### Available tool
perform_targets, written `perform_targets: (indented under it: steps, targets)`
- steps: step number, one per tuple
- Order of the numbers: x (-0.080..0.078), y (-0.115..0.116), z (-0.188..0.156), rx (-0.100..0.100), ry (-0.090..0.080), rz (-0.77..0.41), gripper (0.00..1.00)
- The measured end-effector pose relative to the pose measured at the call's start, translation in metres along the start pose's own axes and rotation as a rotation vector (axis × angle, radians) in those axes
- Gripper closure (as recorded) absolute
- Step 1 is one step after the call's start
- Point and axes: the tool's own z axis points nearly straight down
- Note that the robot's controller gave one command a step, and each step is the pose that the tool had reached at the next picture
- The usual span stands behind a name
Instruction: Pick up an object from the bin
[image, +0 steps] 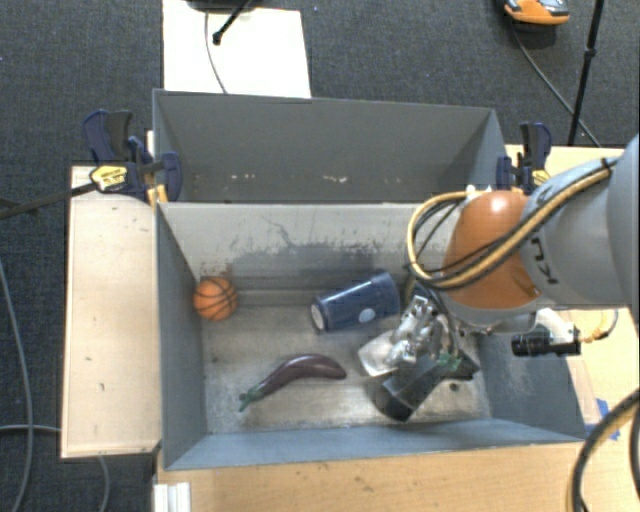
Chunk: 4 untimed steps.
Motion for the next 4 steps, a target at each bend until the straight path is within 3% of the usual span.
perform_targets:
  steps: [1,2,3,4]
  targets:
    - [-0.029,-0.004,0.001,-0.002,-0.007,-0.509,1.00]
    - [-0.029,-0.004,0.001,-0.002,-0.007,-0.509,1.00]
    - [-0.059,-0.031,0.003,-0.012,-0.003,-0.725,0.00]
    - [-0.059,-0.031,0.003,-0.011,-0.003,-0.725,0.00]
